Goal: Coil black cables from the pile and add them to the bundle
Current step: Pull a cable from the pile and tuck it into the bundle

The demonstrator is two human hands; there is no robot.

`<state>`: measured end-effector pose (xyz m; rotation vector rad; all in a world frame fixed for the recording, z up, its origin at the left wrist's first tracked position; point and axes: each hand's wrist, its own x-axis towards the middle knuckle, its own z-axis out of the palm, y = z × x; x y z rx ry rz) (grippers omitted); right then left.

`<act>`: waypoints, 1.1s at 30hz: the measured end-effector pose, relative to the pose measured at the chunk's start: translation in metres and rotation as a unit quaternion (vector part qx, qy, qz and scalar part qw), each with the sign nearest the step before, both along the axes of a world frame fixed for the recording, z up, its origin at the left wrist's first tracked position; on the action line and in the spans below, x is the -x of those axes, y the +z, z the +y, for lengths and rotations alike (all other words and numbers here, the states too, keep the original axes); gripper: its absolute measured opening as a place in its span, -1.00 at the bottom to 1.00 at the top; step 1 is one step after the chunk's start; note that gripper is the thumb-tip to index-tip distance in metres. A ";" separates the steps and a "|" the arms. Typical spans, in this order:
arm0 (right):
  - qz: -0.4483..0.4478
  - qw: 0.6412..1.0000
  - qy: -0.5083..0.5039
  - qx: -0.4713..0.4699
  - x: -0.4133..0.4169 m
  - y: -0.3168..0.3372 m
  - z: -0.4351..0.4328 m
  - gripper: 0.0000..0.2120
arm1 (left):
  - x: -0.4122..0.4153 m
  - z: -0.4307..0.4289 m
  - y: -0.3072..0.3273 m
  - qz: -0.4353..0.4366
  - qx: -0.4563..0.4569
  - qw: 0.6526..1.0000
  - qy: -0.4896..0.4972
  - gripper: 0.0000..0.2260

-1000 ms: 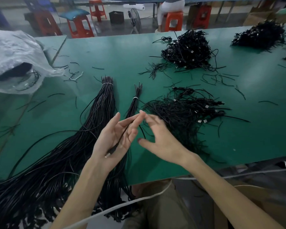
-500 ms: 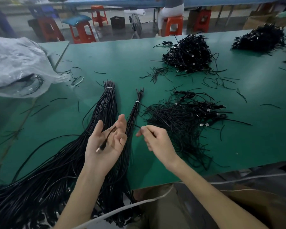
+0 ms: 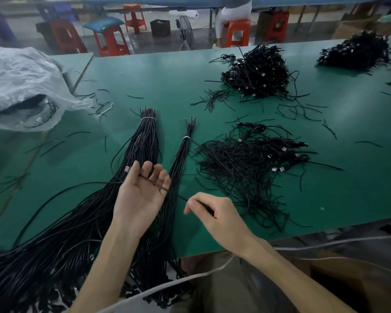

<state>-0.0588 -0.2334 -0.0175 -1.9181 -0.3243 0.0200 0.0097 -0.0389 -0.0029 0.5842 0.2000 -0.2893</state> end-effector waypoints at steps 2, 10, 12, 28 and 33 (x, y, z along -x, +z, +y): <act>0.007 1.000 0.019 0.009 0.000 0.001 -0.003 -0.74 | 0.001 0.004 0.005 -0.023 0.075 0.997 -0.013 -0.60; 0.102 0.992 0.060 0.044 -0.030 0.003 -0.022 -0.41 | 0.021 0.021 0.020 -0.185 0.140 0.943 -0.238 -0.64; 0.125 0.990 0.057 0.014 -0.039 0.006 -0.028 -0.38 | 0.026 0.025 0.026 -0.287 -0.057 0.913 -0.285 -0.67; -0.015 1.000 0.022 -0.009 -0.026 0.051 0.009 -0.52 | 0.029 -0.005 -0.006 -0.278 -0.405 0.842 -0.222 -0.57; 0.016 0.997 0.056 -0.045 -0.011 0.027 0.035 -0.50 | 0.027 -0.018 0.002 -0.248 -0.184 0.938 -0.156 -0.43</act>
